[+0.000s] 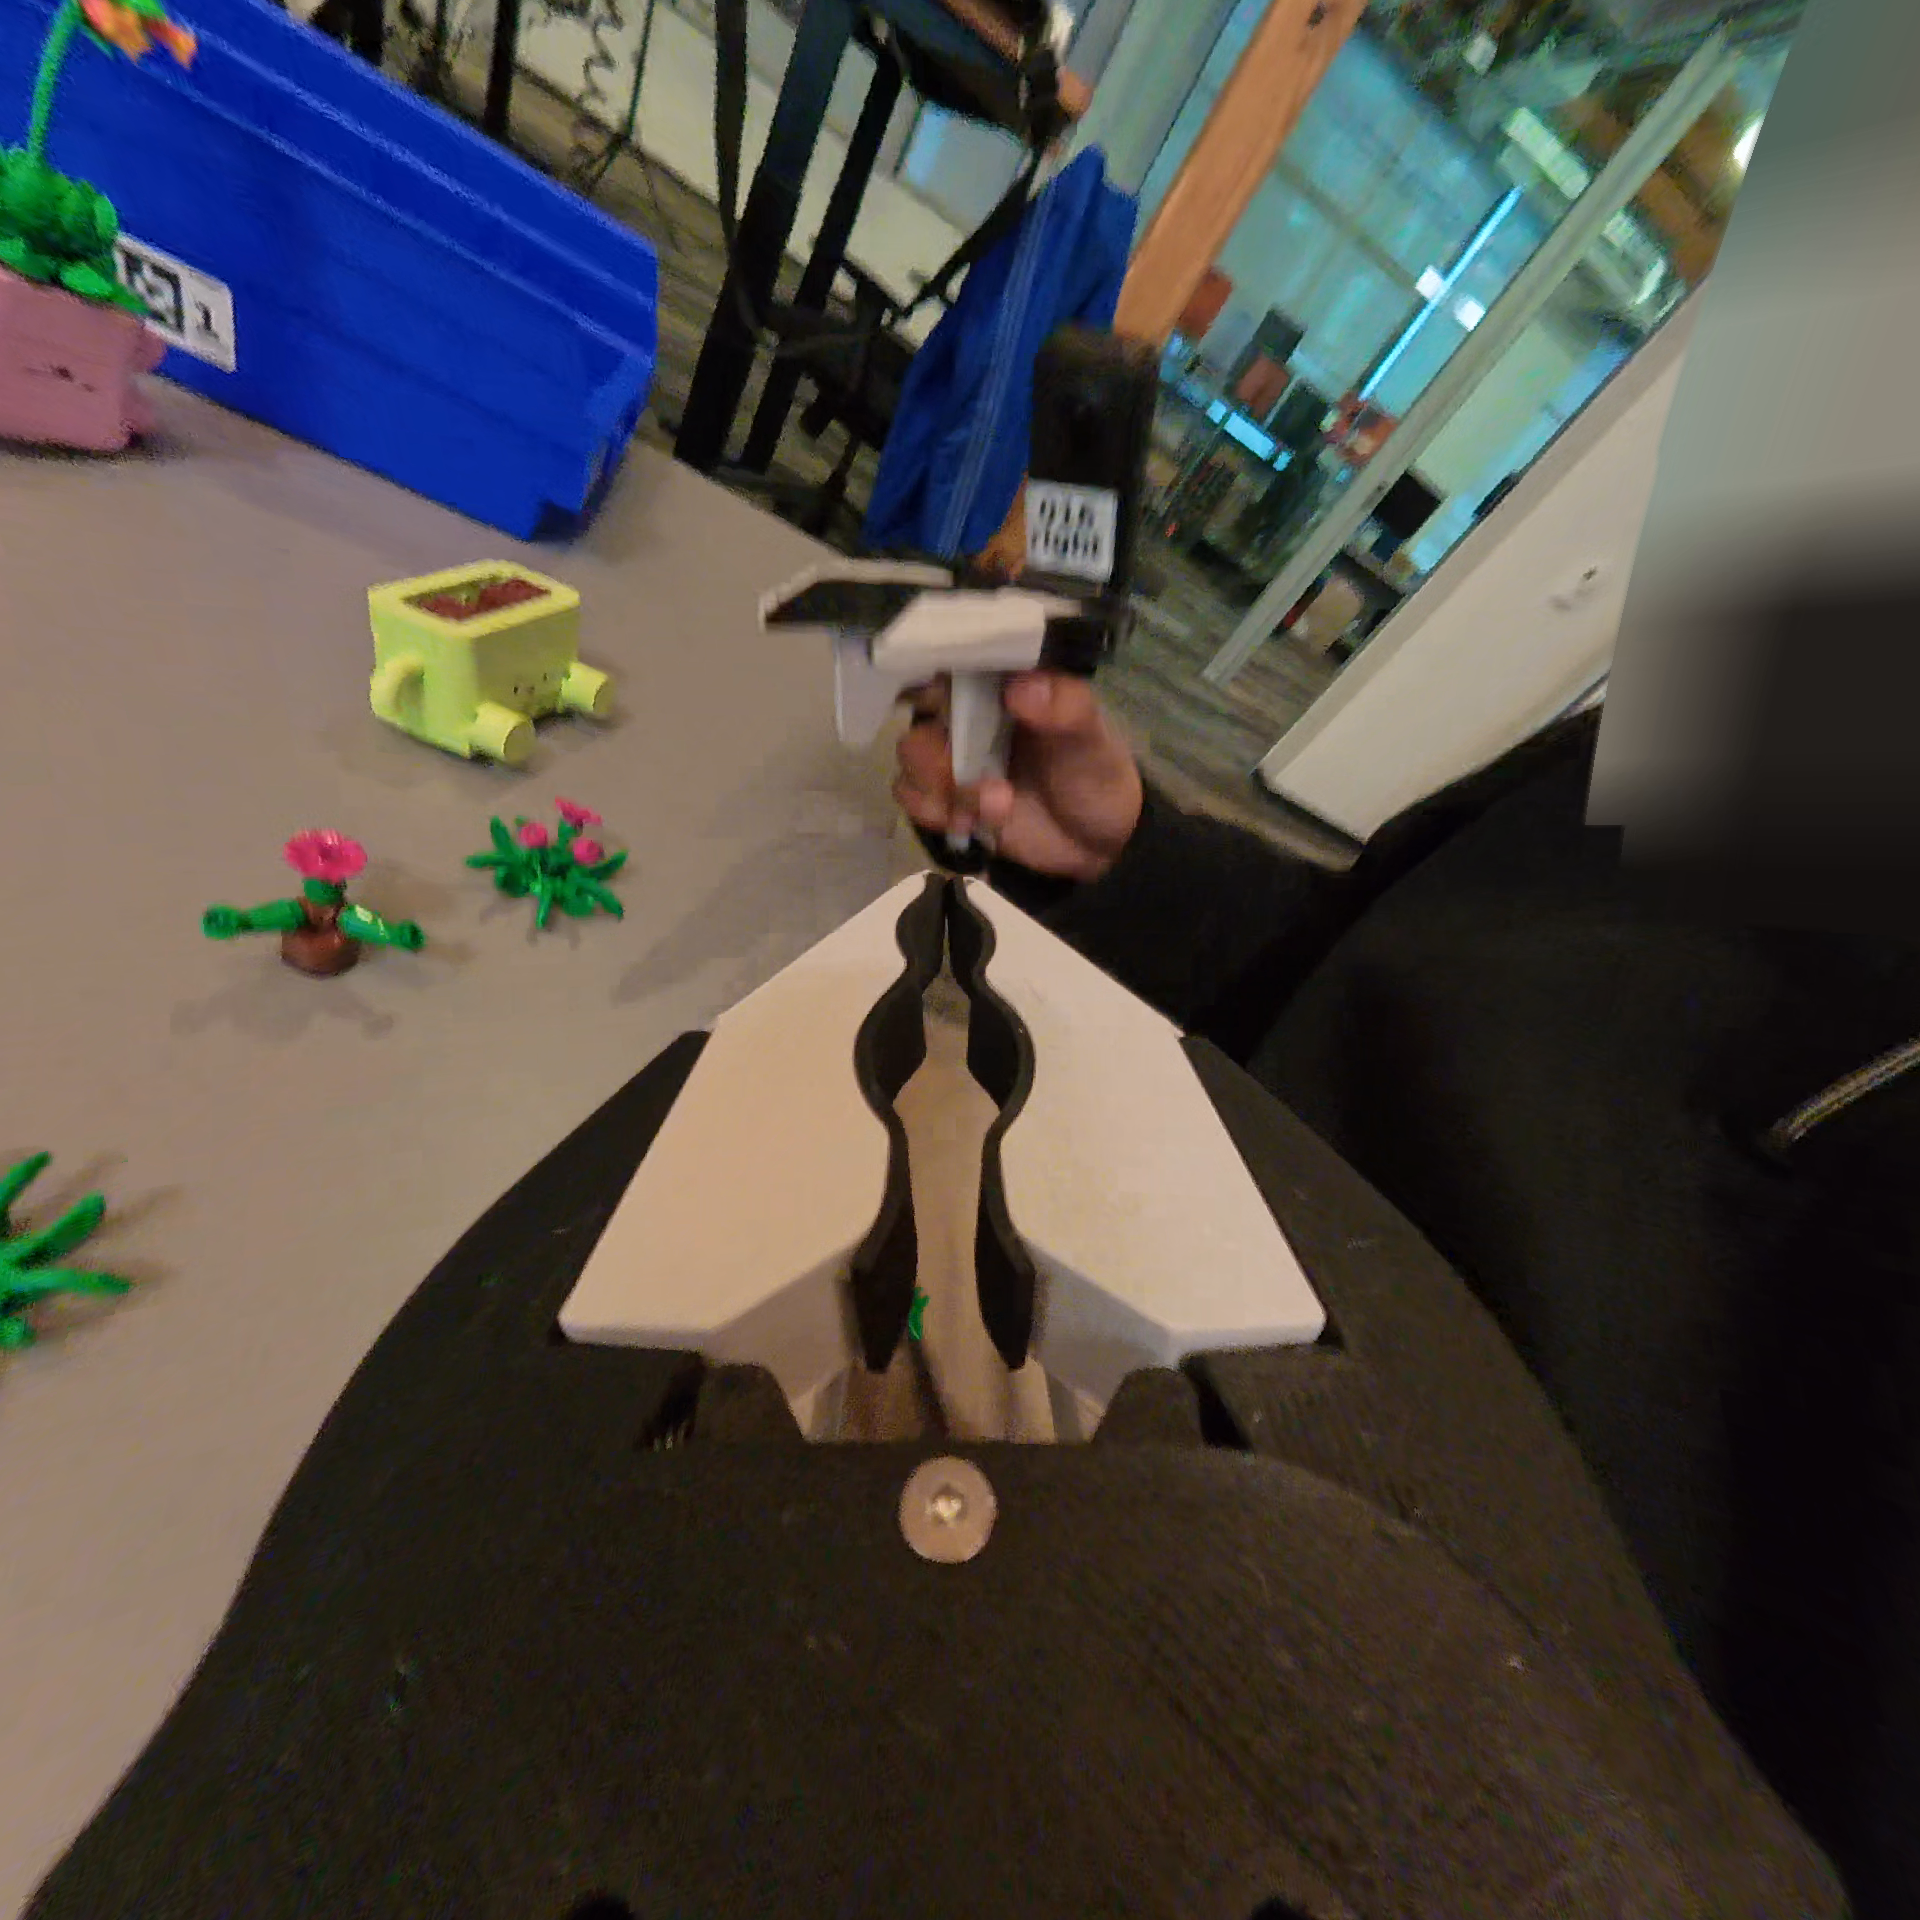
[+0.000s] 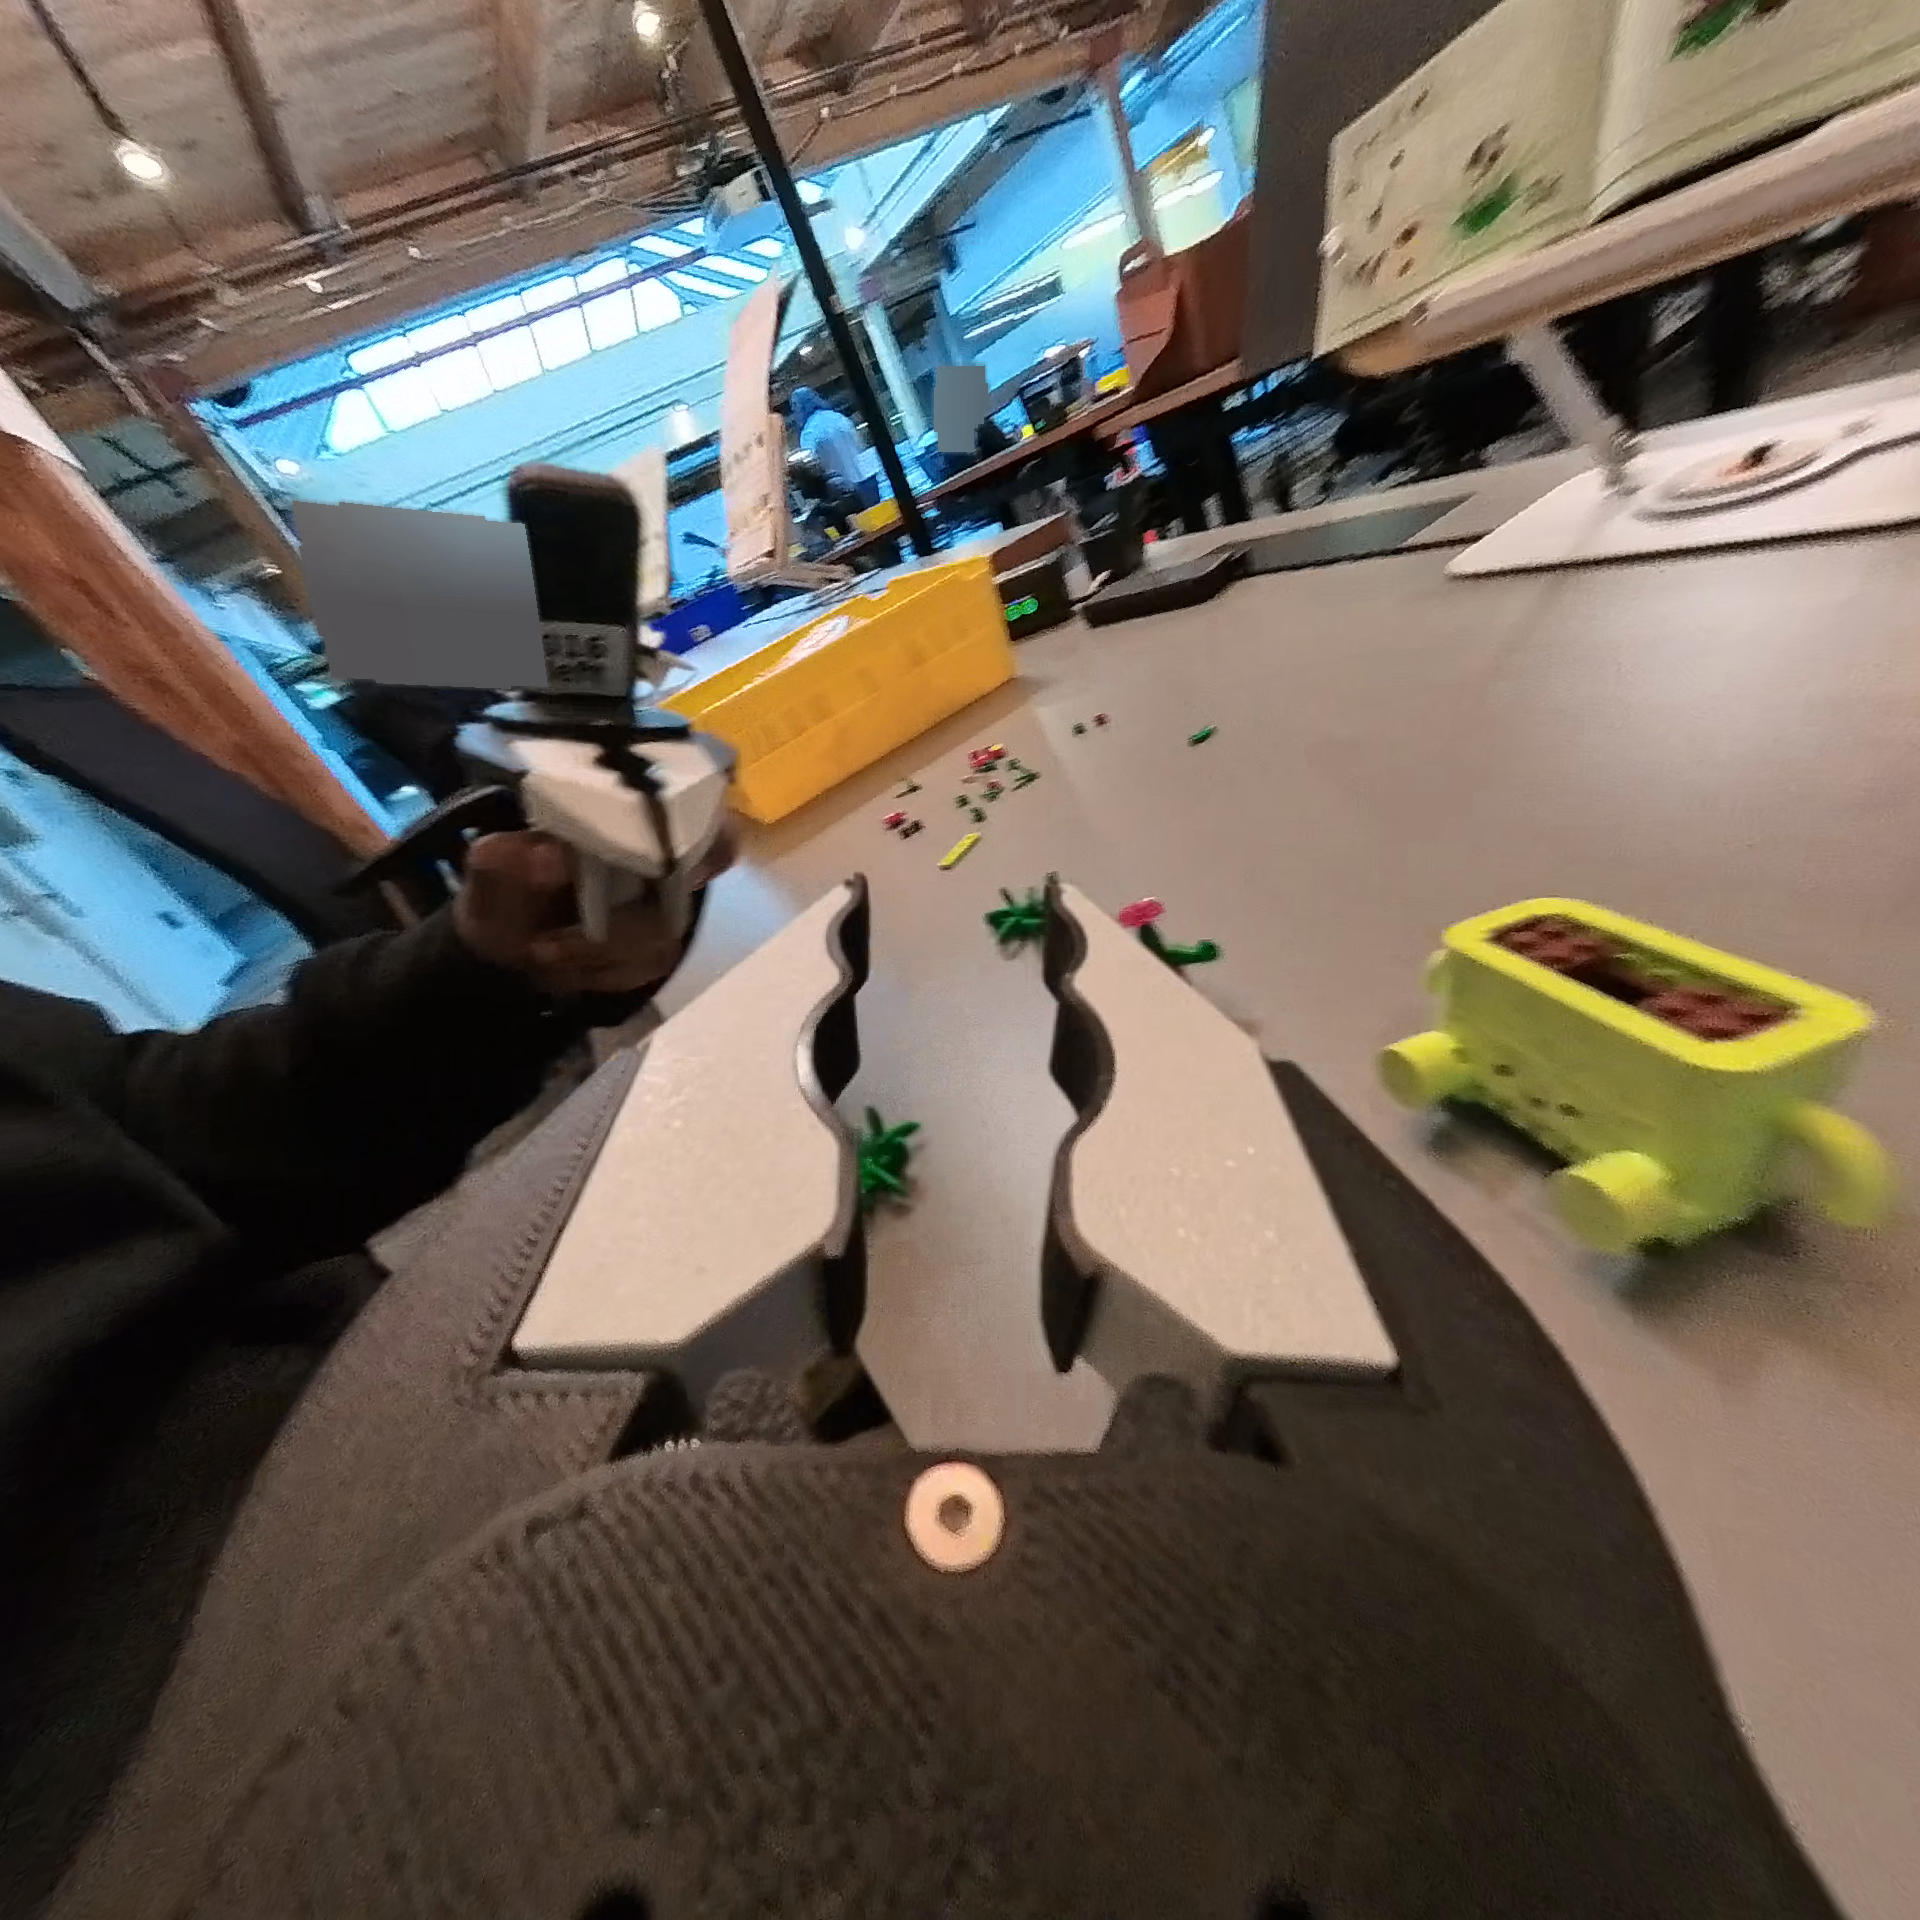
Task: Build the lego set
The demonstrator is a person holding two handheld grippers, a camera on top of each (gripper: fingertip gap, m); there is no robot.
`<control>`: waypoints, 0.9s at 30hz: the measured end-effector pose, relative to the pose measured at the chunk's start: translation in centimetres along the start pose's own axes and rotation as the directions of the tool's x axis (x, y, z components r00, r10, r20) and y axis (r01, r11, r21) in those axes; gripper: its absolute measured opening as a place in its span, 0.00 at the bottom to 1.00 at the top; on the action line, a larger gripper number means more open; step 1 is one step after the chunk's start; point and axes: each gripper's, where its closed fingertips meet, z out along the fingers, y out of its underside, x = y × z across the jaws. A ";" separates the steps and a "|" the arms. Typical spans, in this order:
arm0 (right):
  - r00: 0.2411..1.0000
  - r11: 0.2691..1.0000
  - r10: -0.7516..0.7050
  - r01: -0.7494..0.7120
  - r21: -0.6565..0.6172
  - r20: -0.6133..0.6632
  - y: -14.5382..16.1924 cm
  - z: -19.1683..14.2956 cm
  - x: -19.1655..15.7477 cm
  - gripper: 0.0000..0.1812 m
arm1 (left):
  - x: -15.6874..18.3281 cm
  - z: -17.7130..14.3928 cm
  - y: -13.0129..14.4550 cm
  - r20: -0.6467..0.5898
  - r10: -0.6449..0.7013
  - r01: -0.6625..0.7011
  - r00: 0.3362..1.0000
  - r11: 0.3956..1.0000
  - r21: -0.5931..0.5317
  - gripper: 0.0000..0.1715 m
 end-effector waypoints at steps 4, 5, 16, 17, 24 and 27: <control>0.997 0.998 -0.062 0.063 0.023 -0.034 -0.3 -1.1 0.4 0.17 | 0.6 -0.5 4.4 0.120 0.074 -0.054 0.990 0.986 -0.159 0.00; 0.997 0.997 -0.071 0.071 0.027 -0.033 -0.3 -1.1 0.2 0.16 | 0.8 -0.7 5.3 0.143 0.079 -0.053 0.987 0.983 -0.177 0.00; 0.960 0.959 -0.279 0.278 -0.060 -0.014 2.3 0.5 -2.5 0.13 | 0.3 -3.5 7.5 0.279 0.063 -0.022 0.958 0.989 -0.147 0.00; 0.955 0.954 -0.295 0.293 -0.066 -0.013 2.5 0.5 -2.7 0.12 | 0.3 -3.7 7.5 0.286 0.061 -0.023 0.956 0.990 -0.137 0.00; 0.966 0.964 -0.259 0.259 -0.065 -0.006 4.1 -1.0 -3.4 0.12 | 0.9 -4.2 8.5 0.335 0.056 -0.025 0.940 0.995 -0.098 0.00; 0.967 0.966 -0.253 0.253 -0.059 -0.001 5.2 -2.6 -4.4 0.12 | 1.7 -4.1 9.4 0.360 0.048 -0.027 0.932 0.998 -0.063 0.00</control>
